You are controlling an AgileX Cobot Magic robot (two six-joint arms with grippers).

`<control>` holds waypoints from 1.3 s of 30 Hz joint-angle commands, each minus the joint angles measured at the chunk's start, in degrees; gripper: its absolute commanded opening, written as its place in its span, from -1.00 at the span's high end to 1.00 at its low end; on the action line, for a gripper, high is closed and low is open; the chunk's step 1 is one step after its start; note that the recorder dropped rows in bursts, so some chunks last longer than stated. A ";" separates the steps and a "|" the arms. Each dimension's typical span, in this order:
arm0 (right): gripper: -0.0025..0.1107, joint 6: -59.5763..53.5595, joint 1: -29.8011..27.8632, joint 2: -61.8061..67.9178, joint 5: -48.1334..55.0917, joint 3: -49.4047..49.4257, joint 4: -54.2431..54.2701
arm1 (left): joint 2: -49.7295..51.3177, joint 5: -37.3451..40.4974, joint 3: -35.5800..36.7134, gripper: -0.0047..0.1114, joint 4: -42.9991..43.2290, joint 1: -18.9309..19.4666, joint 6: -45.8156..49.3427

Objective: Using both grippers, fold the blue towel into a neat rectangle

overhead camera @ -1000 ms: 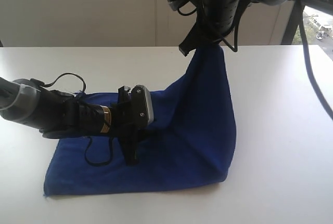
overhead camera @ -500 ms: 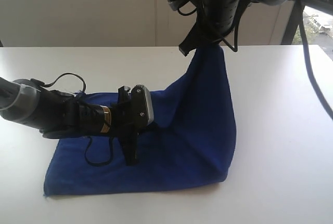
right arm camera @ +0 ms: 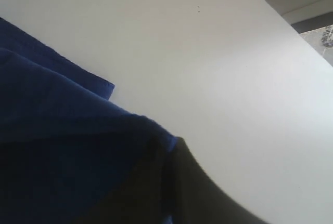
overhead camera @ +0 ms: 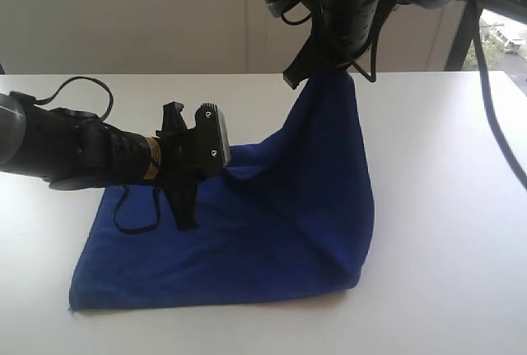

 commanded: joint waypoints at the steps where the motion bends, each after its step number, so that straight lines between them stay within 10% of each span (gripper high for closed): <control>1: 0.96 -4.10 -0.18 -1.92 1.44 0.02 5.46 | -2.18 3.70 0.02 0.92 -0.24 2.40 3.04; 39: 0.96 -20.81 22.15 0.04 0.57 0.02 37.62 | 0.12 9.60 -8.79 0.92 -0.25 17.48 11.54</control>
